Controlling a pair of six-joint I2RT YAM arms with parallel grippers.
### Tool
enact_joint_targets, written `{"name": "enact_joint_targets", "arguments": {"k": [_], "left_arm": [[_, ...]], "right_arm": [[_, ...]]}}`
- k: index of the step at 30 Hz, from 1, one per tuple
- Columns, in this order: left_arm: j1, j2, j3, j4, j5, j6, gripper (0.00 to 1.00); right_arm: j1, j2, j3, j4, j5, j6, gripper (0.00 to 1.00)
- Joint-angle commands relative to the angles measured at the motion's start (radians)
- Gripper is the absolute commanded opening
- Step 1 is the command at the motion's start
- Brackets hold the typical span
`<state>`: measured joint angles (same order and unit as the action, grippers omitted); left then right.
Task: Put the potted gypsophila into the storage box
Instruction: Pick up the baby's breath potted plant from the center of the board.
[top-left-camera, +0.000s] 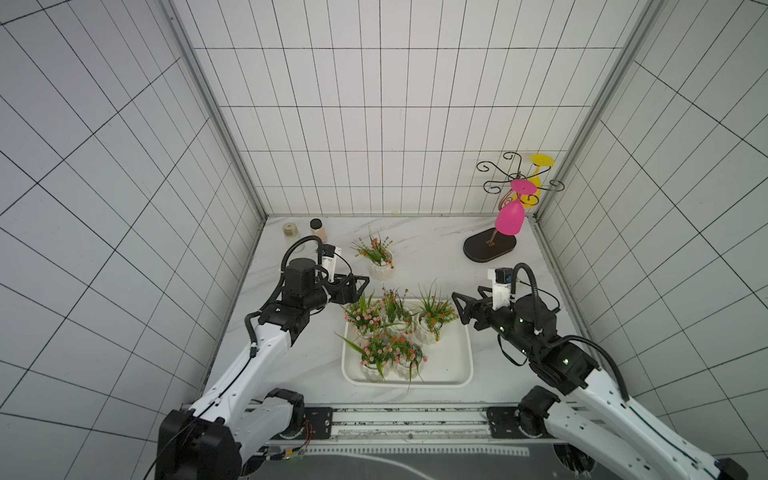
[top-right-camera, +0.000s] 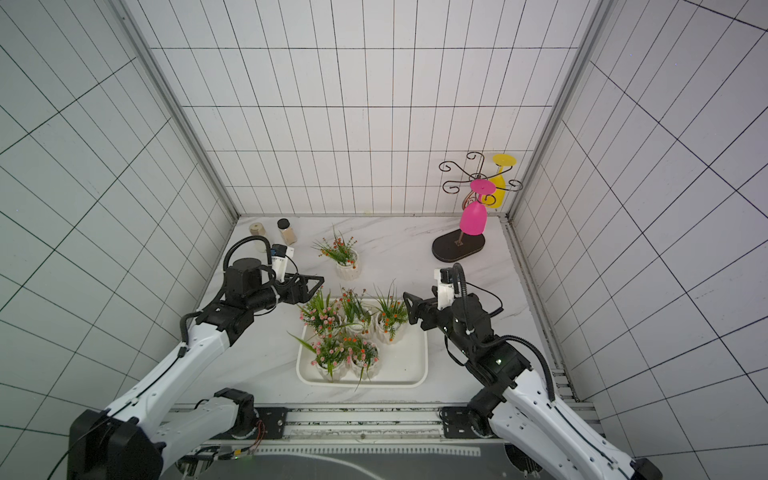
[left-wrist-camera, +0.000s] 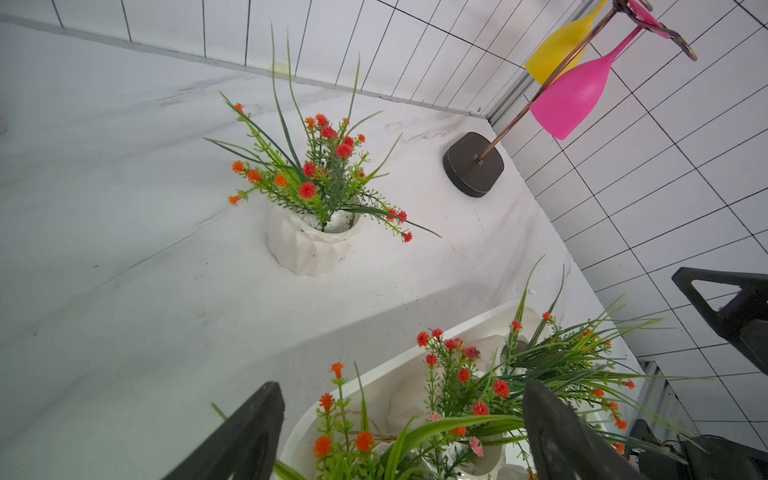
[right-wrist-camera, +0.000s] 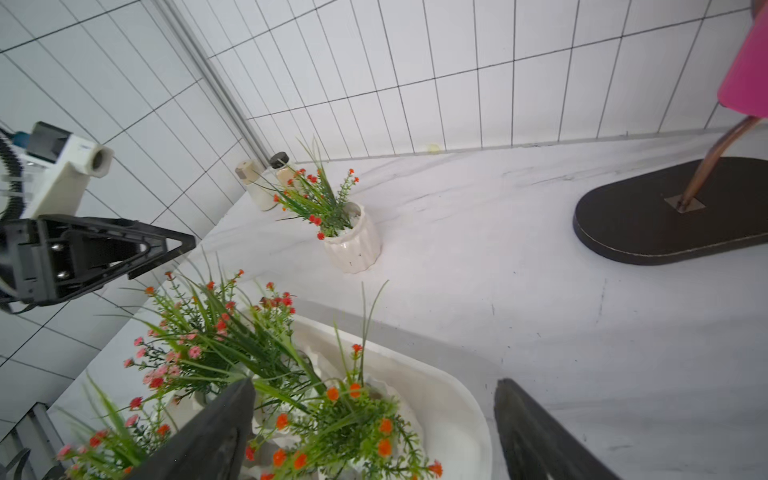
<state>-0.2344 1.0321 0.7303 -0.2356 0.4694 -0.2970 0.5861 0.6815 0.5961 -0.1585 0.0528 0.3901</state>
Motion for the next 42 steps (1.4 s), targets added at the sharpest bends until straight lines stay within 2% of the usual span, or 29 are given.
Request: {"name": "enact_joint_targets", "arguments": {"k": [1,7,15,27,34,42], "left_arm": [[0.001,-0.014,0.007,0.002,-0.067,0.037,0.91],[0.001,0.016,0.028,-0.019,-0.115,0.062,0.95],[-0.012,0.062,0.049,-0.037,-0.179,0.094,0.97],[-0.126,0.166,0.091,-0.069,-0.360,0.183,0.97],[-0.213,0.274,0.104,0.048,-0.467,0.182,0.97],[-0.213,0.454,0.190,0.095,-0.486,0.211,0.97]], "right_arm": [[-0.117,0.056,0.104,-0.050,-0.210,0.012,0.91],[-0.323,0.183,0.145,-0.064,-0.414,0.030,0.90],[-0.484,0.291,0.157,-0.052,-0.548,0.062,0.91],[-0.547,0.337,0.141,0.017,-0.636,0.046,0.91],[-0.569,0.340,0.113,0.069,-0.681,0.066,0.91],[-0.584,0.351,0.105,0.089,-0.705,0.059,0.91]]}}
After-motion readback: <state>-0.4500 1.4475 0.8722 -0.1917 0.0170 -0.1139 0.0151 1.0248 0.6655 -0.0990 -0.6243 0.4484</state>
